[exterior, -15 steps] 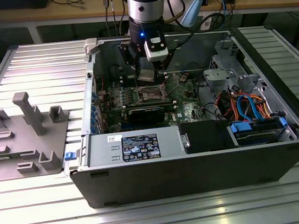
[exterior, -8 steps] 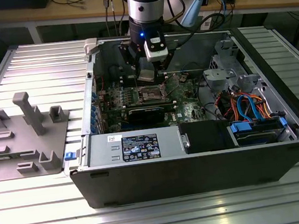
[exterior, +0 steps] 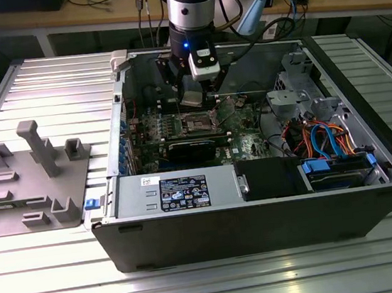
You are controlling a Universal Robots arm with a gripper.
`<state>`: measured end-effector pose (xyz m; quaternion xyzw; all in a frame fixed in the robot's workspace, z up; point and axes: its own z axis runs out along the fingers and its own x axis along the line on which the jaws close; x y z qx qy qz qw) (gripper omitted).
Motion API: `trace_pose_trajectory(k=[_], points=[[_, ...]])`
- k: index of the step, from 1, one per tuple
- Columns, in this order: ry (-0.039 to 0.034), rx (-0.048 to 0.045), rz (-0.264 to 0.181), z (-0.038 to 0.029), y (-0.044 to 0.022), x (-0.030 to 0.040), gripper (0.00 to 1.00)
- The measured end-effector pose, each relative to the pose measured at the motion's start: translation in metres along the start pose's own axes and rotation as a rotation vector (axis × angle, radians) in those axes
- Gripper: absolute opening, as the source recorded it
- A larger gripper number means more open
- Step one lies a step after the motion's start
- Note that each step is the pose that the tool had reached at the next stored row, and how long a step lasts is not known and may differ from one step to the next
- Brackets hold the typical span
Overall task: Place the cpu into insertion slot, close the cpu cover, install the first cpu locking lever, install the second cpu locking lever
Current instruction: 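Place the cpu into insertion slot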
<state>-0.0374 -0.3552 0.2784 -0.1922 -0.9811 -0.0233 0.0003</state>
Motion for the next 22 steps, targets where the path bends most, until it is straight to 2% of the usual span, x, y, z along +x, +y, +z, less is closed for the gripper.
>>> trace_pose_trajectory(k=[22], points=[[-0.0009,0.0003,0.016,0.0003,0.0000,0.0000,0.55]])
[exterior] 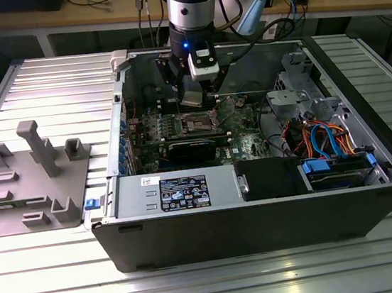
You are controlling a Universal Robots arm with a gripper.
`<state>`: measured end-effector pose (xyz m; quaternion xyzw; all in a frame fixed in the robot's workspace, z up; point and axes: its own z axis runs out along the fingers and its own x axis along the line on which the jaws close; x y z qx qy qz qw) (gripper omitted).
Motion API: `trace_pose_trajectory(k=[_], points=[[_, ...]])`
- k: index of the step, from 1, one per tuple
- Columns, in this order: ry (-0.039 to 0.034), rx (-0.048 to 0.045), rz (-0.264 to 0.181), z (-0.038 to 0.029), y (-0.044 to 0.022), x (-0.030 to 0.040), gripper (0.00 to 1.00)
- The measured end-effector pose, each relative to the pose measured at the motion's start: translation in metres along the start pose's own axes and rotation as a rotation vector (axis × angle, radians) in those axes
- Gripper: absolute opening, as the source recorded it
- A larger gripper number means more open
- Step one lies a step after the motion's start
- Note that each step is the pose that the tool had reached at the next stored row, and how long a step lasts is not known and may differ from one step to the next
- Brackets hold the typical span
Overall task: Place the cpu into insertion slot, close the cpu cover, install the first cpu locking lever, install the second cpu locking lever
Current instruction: 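Place the cpu into insertion slot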
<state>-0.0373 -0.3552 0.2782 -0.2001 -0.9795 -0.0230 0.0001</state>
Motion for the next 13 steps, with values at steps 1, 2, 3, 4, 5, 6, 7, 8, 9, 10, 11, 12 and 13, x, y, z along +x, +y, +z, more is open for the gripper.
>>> trace_pose_trajectory(k=[1,2,3,4,5,6,7,8,9,10,11,12,13], points=[[0.0000,0.0000,0.001,0.0000,0.0000,0.0000,0.55],[-0.0001,-0.0001,0.002,0.0001,0.0000,0.0000,0.55],[-0.0001,-0.0001,0.002,0.0001,0.0000,0.0000,0.55],[-0.0001,-0.0001,0.003,0.0001,0.0000,0.0000,0.55],[-0.0002,-0.0001,0.004,0.0001,0.0000,0.0000,0.55],[-0.0002,-0.0001,0.005,0.0001,0.0000,0.0000,0.55],[-0.0003,-0.0001,0.006,0.0001,0.0000,0.0000,0.55],[-0.0003,-0.0001,0.007,0.0001,0.0000,0.0000,0.55],[-0.0004,-0.0001,0.008,0.0001,0.0000,0.0000,0.55],[-0.0004,-0.0001,0.010,0.0001,0.0000,0.0000,0.55],[-0.0005,-0.0002,0.010,0.0002,0.0000,0.0000,0.55],[-0.0005,-0.0001,0.012,0.0001,0.0000,0.0000,0.55],[-0.0006,-0.0002,0.012,0.0002,0.0000,0.0000,0.55]])
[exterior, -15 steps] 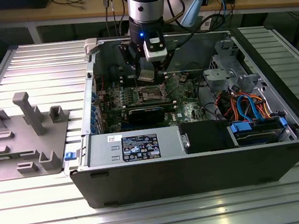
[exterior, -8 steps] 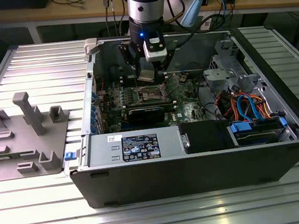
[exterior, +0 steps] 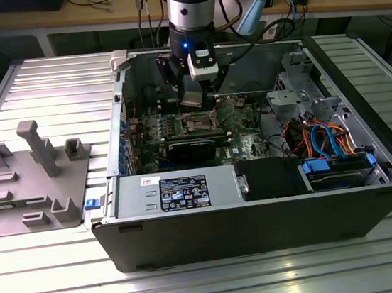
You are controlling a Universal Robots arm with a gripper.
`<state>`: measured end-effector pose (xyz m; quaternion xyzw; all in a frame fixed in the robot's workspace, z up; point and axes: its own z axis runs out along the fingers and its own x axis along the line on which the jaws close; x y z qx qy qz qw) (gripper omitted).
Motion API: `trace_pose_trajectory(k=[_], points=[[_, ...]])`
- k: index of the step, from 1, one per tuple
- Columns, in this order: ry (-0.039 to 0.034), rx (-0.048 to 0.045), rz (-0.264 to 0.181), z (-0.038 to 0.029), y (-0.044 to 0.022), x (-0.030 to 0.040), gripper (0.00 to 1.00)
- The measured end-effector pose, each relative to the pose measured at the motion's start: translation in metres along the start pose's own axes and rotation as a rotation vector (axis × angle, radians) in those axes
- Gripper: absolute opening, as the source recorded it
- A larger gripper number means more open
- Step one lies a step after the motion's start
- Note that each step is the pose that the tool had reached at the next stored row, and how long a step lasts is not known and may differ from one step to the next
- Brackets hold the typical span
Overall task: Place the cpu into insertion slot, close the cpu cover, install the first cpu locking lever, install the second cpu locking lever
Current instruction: 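Place the cpu into insertion slot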
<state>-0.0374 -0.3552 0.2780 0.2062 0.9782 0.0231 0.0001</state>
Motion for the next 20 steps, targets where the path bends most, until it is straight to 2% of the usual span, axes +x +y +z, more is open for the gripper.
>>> trace_pose_trajectory(k=[20], points=[[-0.0009,-0.0001,0.019,0.0000,0.0000,0.0000,0.55]])
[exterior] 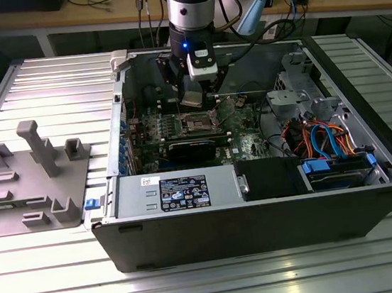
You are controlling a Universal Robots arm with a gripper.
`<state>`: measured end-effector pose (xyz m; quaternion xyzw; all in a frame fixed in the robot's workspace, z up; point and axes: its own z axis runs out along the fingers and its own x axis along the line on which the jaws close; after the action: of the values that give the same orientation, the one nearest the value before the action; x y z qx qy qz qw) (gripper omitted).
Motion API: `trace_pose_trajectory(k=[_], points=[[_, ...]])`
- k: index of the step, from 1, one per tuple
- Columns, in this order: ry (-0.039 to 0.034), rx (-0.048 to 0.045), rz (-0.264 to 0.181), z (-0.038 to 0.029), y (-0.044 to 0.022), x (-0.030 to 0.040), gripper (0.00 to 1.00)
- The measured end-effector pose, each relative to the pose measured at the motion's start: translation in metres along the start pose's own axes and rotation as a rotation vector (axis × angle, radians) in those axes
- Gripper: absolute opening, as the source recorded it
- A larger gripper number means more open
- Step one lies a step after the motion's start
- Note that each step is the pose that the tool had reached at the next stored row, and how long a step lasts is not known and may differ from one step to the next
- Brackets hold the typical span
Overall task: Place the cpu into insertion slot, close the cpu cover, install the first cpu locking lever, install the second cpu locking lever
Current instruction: 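Place the cpu into insertion slot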
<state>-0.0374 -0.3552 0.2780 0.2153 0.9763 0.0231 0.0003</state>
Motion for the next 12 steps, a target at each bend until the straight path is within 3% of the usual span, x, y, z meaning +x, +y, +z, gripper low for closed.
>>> trace_pose_trajectory(k=[12], points=[[-0.0041,0.0050,0.036,0.0003,0.0000,0.0000,0.55]])
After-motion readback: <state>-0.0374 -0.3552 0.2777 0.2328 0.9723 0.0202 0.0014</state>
